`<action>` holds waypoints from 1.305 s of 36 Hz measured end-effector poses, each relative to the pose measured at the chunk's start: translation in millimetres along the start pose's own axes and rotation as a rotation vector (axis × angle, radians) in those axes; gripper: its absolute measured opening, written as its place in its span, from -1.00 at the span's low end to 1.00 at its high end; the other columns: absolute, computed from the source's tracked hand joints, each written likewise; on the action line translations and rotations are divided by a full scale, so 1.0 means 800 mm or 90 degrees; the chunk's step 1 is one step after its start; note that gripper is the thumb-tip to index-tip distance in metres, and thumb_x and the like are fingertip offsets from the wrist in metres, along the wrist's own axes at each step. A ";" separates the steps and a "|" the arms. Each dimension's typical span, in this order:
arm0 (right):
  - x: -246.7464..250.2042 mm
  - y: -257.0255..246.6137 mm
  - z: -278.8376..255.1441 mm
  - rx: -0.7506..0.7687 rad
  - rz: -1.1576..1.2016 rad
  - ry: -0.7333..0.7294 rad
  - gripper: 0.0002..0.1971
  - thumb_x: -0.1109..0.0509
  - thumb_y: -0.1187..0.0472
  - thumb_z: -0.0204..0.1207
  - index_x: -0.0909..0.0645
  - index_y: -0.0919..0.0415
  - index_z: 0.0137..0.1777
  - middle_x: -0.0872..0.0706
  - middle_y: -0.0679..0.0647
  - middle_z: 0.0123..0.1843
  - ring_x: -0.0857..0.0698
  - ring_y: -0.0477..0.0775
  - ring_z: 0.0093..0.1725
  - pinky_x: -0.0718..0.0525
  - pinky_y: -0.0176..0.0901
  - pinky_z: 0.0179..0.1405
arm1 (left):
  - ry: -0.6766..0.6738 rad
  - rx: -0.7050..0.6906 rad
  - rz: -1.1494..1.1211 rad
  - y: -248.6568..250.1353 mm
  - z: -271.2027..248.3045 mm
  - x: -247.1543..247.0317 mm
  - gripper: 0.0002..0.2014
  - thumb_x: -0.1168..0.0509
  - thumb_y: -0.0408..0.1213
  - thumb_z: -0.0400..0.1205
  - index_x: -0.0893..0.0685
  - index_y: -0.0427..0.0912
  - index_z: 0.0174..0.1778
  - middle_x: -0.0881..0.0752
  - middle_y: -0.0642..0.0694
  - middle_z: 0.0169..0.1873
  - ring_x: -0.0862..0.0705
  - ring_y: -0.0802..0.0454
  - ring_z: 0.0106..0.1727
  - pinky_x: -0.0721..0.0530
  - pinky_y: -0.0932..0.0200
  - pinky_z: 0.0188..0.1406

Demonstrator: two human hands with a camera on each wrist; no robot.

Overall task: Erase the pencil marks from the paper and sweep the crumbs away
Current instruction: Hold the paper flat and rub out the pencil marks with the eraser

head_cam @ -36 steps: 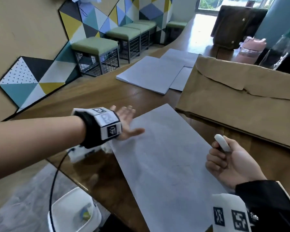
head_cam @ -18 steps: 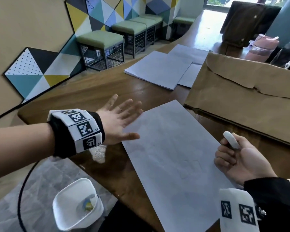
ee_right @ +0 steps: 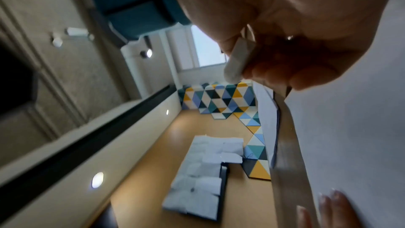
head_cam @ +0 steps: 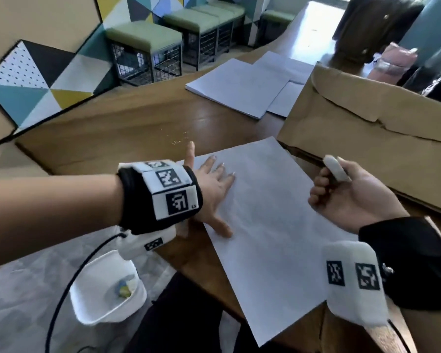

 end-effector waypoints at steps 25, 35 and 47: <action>-0.043 0.010 -0.057 0.049 -1.007 -0.220 -0.63 -0.12 -0.08 0.63 -0.63 0.04 0.24 -0.72 -0.07 0.20 -0.65 -0.07 0.22 -0.49 -0.24 0.25 | 0.044 -0.119 -0.025 -0.041 0.032 0.014 -0.13 -0.27 0.23 0.50 0.20 0.41 0.57 0.44 0.04 0.61 0.45 -0.12 0.62 0.42 -0.47 0.46; -0.071 -0.007 0.009 0.132 -0.862 -0.164 -0.78 -0.40 0.15 0.54 -0.68 0.33 -0.20 -0.73 0.07 -0.38 -0.67 -0.05 -0.53 -0.62 -0.34 -0.54 | 0.024 -0.180 -0.138 -0.048 0.038 0.010 0.00 -0.36 0.20 0.46 0.13 0.06 0.67 0.18 0.12 0.67 0.18 0.18 0.68 0.28 -0.23 0.61; -0.143 0.041 0.005 0.232 -1.122 -0.266 -0.68 -0.41 0.18 0.40 -0.50 0.15 -0.57 -0.46 -0.04 -0.82 -0.43 -0.17 -0.79 -0.49 -0.41 -0.68 | 0.017 -0.222 -0.070 -0.041 0.049 0.010 0.19 -0.42 0.30 0.29 0.17 0.01 0.67 0.28 -0.07 0.66 0.35 0.01 0.66 0.38 -0.22 0.55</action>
Point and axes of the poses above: each hand's wrist, its own z-axis towards the middle knuckle, its own x-axis out of the back of the hand, y = z × x, the point moved 1 cm from there along z, towards the middle knuckle
